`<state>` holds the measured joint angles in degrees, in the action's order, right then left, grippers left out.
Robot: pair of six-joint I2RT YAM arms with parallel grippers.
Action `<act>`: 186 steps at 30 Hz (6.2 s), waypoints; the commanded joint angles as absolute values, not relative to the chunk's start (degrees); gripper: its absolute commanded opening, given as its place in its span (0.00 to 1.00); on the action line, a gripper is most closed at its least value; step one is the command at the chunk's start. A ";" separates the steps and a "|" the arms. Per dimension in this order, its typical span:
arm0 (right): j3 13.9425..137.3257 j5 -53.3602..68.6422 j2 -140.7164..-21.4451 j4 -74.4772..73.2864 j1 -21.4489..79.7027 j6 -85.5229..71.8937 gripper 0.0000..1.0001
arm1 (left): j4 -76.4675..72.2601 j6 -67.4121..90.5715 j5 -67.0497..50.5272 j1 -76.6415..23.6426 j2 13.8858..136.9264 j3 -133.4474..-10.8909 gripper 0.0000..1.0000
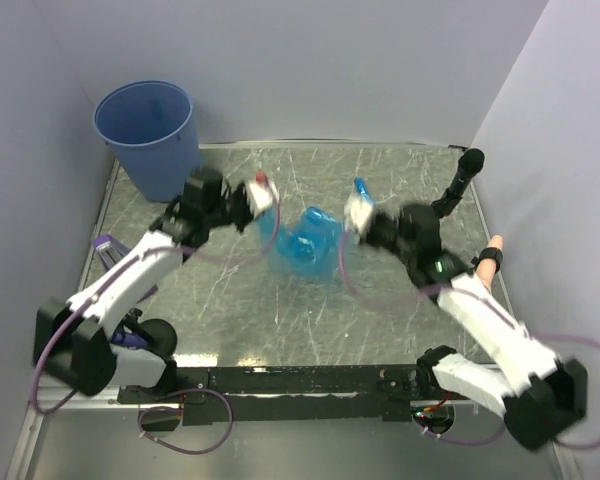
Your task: Put the trash bags into the trash bin
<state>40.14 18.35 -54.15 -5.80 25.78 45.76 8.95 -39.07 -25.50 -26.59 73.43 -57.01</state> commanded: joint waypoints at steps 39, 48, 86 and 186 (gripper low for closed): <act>27.93 23.64 -52.03 -14.16 22.23 75.09 0.00 | 9.24 -58.82 -30.31 -26.72 66.62 -40.60 0.01; 45.17 22.14 -59.33 -16.70 22.41 52.75 0.00 | 14.25 -43.43 -31.28 -26.90 70.76 -51.15 0.01; 44.58 31.11 -57.95 -29.35 25.66 75.00 0.00 | 21.24 -84.44 -30.04 -24.79 64.99 -45.39 0.01; 134.82 1.50 -95.44 6.50 22.58 12.91 0.00 | 37.08 -23.45 -48.88 -22.85 79.66 -94.52 0.77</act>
<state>131.04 3.92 -93.62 2.00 20.14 11.38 61.58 -42.83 -51.66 -22.76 91.61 -101.78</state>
